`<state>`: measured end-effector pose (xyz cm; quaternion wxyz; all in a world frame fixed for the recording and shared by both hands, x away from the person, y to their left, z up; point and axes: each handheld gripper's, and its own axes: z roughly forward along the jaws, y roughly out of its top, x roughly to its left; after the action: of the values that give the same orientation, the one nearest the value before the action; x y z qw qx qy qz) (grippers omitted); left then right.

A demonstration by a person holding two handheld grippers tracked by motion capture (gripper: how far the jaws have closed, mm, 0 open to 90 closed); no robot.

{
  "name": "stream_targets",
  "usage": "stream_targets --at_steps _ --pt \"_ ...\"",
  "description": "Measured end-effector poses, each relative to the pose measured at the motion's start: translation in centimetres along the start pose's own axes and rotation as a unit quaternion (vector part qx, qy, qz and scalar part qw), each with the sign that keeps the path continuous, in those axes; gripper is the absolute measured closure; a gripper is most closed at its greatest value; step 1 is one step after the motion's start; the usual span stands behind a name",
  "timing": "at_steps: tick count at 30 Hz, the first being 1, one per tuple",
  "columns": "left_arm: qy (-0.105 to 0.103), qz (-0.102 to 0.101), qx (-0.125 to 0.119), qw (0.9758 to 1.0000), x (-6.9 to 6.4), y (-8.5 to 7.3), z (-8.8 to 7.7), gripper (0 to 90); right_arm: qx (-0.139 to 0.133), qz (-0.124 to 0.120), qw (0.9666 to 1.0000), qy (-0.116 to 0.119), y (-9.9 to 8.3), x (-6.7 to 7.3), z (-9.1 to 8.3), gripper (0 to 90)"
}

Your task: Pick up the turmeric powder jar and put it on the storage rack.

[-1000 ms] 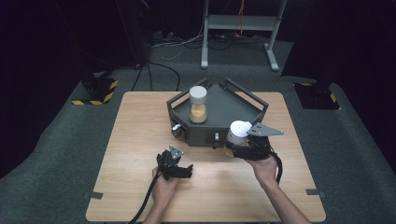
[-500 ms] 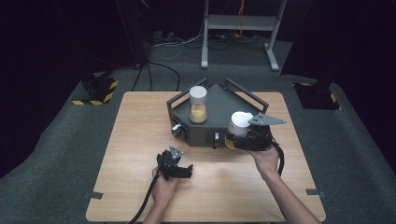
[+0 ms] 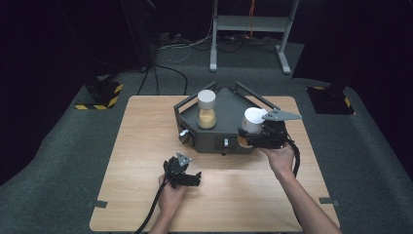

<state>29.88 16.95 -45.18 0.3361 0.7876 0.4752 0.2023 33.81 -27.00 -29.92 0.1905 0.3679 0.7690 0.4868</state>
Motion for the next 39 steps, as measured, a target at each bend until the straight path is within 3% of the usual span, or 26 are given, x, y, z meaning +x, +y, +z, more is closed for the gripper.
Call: stream_targets --at_steps 17,39 --pt "0.0 0.001 0.0 1.0 0.0 0.0 0.0 2.2 0.011 0.005 0.9994 -0.032 2.8 -0.6 1.2 30.4" --pt "0.0 -0.001 0.0 1.0 0.0 0.0 0.0 2.2 0.049 0.01 0.9959 -0.076 4.7 -1.1 5.2 30.3"
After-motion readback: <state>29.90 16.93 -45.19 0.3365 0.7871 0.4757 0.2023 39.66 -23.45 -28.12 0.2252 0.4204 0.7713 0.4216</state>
